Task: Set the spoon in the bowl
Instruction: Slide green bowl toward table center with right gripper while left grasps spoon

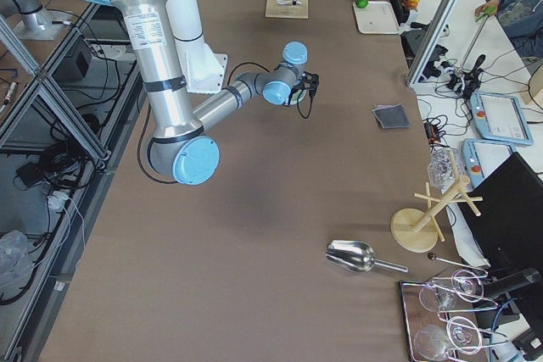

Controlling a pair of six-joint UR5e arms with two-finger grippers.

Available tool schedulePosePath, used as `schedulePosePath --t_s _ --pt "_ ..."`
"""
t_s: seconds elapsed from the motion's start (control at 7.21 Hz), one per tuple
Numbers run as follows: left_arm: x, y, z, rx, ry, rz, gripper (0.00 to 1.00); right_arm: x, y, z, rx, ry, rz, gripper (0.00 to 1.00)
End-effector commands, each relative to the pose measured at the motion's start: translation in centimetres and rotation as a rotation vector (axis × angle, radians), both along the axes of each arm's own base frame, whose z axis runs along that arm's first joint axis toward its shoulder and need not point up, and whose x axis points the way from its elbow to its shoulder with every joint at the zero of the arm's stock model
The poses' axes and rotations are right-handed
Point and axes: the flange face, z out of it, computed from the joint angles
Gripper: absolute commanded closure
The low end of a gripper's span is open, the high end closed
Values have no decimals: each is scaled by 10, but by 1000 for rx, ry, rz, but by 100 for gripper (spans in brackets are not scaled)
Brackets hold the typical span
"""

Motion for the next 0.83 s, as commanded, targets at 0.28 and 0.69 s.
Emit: schedulePosePath --t_s 0.28,0.69 --pt "0 1 8 -13 -9 -1 71 -67 39 -56 -17 -35 37 100" --pt "7 -5 -19 -5 25 -38 100 -93 61 -66 -13 -29 44 100"
